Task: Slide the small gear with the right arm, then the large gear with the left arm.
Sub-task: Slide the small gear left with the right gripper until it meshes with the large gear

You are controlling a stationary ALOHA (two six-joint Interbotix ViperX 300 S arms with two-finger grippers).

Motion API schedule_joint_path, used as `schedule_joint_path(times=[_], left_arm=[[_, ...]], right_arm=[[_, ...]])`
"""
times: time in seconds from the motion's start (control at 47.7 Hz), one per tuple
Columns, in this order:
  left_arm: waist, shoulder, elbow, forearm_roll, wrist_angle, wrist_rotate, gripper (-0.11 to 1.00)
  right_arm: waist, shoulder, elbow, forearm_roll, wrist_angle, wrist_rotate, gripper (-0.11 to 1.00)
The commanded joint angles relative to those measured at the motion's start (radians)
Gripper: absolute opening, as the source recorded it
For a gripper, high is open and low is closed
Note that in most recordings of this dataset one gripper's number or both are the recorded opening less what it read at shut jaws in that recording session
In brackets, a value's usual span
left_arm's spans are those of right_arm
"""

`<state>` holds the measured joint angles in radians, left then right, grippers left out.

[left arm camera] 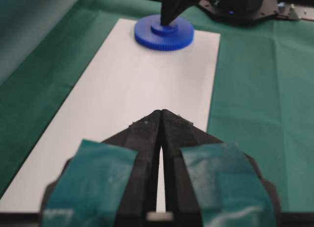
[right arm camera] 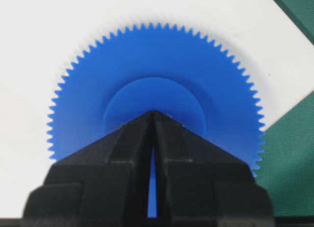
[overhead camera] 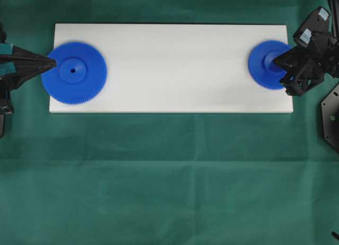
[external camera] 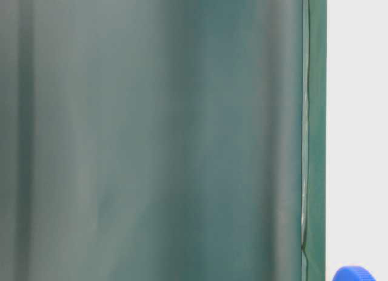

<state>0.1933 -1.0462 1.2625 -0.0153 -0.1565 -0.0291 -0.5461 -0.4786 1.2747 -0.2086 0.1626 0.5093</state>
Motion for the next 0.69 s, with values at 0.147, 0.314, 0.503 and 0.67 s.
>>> schedule_joint_path(times=[0.147, 0.314, 0.503, 0.67], left_arm=[[0.003, 0.008, -0.009, -0.002, -0.028, 0.000, 0.00], [0.003, 0.008, 0.000, -0.002, -0.028, -0.002, 0.00], [0.002, 0.005, 0.012, -0.002, -0.028, -0.002, 0.00], [0.002, 0.006, 0.015, -0.002, -0.021, -0.002, 0.00]], right_arm=[[0.066, 0.126, -0.043, 0.008, -0.081, 0.002, 0.50], [0.121, 0.275, -0.152, 0.006, -0.156, 0.000, 0.50], [0.176, 0.494, -0.348, -0.002, -0.161, -0.006, 0.50], [0.233, 0.670, -0.558, -0.015, -0.156, -0.015, 0.50]])
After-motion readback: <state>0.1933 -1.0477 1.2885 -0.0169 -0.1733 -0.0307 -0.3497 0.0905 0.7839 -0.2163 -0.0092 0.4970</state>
